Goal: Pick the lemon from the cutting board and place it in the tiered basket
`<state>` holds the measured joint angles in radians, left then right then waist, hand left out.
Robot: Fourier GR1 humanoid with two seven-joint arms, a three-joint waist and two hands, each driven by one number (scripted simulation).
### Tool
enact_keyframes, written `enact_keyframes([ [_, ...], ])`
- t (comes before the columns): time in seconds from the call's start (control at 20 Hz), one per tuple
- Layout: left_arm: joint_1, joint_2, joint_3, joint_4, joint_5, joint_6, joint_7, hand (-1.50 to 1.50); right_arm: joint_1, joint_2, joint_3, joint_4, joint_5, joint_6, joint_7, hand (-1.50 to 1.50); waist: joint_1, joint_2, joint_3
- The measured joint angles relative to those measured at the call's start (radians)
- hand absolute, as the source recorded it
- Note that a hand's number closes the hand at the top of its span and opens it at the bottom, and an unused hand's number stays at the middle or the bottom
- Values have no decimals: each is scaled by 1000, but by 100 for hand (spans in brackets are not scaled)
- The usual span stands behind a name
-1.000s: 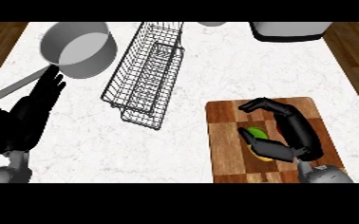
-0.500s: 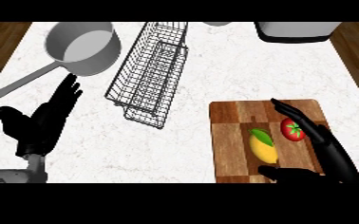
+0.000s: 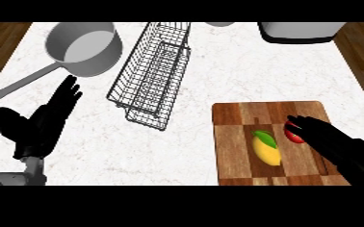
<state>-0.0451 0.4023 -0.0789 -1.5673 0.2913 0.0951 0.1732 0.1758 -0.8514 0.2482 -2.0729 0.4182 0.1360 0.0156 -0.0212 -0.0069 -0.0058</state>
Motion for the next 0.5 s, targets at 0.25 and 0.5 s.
enact_keyframes([
  [0.25, -3, -13, 0, 29, -9, -23, -23, 0, 1, -10, 91, -168, 58, 138, 247, -150, 11, 4, 2],
  [0.5, 3, -28, 8, 3, -25, -31, -2, 0, -65, 113, 180, -188, 144, 194, 420, -150, 21, 5, 4],
])
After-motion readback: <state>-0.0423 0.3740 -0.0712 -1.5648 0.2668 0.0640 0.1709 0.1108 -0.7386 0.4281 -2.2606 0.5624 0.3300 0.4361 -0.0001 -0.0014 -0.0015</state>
